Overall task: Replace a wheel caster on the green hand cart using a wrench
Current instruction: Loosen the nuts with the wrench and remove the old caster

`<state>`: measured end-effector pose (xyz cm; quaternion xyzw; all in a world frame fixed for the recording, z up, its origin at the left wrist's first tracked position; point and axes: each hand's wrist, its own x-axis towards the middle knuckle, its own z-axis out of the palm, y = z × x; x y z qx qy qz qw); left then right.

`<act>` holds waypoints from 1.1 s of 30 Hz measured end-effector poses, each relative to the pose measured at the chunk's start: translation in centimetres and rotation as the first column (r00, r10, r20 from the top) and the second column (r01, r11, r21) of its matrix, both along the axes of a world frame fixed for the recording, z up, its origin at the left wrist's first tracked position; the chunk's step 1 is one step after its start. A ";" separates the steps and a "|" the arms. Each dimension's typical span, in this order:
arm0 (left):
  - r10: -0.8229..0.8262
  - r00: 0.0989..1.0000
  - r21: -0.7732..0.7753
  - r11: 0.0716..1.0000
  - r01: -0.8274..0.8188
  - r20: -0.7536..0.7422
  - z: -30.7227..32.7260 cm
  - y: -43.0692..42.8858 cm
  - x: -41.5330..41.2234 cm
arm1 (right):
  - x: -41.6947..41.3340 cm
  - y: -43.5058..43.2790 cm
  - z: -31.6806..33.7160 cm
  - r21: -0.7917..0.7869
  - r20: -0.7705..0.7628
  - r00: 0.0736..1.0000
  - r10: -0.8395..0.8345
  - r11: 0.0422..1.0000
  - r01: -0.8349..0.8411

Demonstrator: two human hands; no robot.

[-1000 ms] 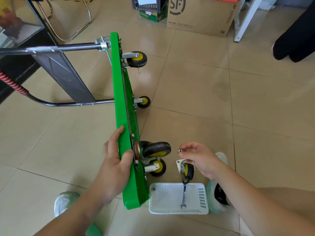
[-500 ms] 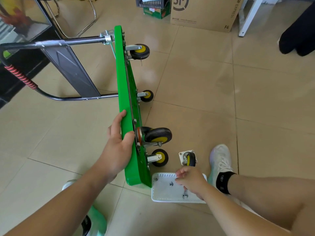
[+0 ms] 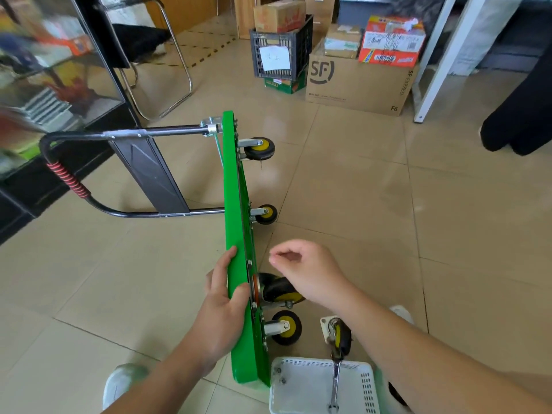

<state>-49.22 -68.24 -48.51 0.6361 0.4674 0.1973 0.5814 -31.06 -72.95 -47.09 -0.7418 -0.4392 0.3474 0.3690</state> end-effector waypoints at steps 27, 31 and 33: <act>-0.014 1.000 0.004 1.000 0.014 0.012 -0.7 0.3 0.0 | 0.2 4.6 -4.2 -0.034 -0.297 0.948 0.117 0.991 -0.133; -0.011 1.000 0.002 1.000 0.011 0.016 -0.7 0.4 -0.1 | 0.3 4.7 -4.2 -0.056 -0.270 0.955 0.122 0.988 -0.142; -0.010 1.000 0.003 1.000 0.010 0.017 -0.6 0.3 0.0 | 0.3 4.7 -4.3 -0.048 -0.272 0.954 0.122 0.989 -0.140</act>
